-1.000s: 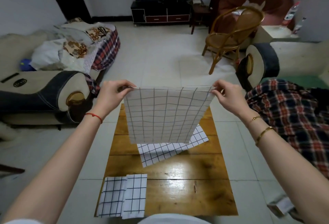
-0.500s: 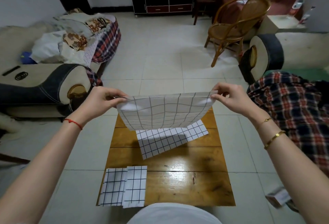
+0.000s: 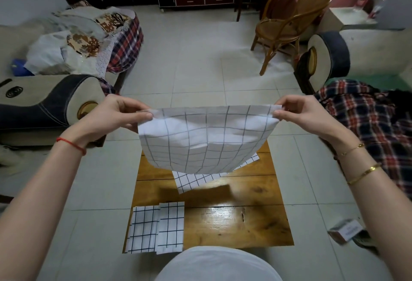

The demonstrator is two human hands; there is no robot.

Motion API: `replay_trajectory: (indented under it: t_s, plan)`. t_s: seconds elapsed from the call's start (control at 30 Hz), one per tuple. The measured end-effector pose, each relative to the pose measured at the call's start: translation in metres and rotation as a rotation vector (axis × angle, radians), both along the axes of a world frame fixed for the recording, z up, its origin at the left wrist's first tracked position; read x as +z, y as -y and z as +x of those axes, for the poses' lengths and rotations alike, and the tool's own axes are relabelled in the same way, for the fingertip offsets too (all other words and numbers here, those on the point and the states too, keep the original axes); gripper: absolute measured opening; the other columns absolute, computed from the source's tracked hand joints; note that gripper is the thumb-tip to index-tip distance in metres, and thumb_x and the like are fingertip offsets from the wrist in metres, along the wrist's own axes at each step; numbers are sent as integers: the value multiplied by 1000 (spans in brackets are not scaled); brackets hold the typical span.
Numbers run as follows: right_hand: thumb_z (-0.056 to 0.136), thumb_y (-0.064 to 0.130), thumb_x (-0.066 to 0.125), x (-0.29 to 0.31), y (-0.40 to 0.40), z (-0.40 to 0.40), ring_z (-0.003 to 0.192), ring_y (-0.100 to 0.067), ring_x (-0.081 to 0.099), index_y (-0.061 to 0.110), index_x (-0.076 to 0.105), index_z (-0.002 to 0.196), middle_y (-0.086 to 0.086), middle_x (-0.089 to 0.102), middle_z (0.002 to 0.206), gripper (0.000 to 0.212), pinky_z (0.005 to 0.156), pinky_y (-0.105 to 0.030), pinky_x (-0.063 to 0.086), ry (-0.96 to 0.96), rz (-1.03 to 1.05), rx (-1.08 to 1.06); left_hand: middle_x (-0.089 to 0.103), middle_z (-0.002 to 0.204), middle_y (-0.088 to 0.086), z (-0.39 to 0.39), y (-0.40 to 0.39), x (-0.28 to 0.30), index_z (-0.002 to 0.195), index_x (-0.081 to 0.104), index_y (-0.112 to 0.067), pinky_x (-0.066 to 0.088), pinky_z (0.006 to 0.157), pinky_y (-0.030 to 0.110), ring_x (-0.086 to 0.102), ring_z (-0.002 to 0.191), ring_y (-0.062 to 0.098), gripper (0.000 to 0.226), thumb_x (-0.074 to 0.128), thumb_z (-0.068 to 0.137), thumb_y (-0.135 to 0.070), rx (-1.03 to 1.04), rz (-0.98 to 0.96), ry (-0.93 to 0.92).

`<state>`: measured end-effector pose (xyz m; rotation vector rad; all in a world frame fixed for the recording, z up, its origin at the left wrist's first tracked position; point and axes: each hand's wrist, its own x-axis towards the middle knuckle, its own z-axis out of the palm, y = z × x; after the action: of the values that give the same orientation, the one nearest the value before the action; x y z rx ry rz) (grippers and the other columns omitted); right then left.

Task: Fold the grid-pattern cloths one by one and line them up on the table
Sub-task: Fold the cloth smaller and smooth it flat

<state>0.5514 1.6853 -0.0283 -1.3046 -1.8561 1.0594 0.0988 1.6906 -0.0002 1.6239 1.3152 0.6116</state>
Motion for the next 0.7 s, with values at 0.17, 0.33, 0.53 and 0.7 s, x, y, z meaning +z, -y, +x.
replay_trajectory:
  t_s: [0.17,0.33,0.53,0.7]
  plan:
    - [86,23,67,-4,-11,-4,77,-16,59,2,66,98,-20,65,88,25,73,-30,47,-41,-24,-58,74,92,11,-2,-19,-7,94,76,-15,59,68,25,70,83,22,18,72,78,-23,59,-61,67]
    - [88,16,67,-23,-33,-14,69,-6,59,0,66,95,-9,65,79,17,64,-14,46,-7,-63,-138,72,94,12,5,-47,-35,97,74,-12,56,62,20,68,78,12,23,73,76,-22,129,-69,68]
    - [86,10,68,-90,-82,-29,46,-1,51,5,65,85,-5,60,67,6,48,-13,40,42,-164,-403,72,97,9,16,-92,-101,89,74,-20,57,79,34,65,90,17,7,72,84,-15,202,-46,29]
    - [86,4,64,-151,-113,-43,42,-6,59,0,62,87,-14,63,67,4,41,-17,44,50,-284,-557,71,88,14,21,-130,-172,74,75,-35,53,67,23,59,77,15,19,74,83,-18,243,-36,-55]
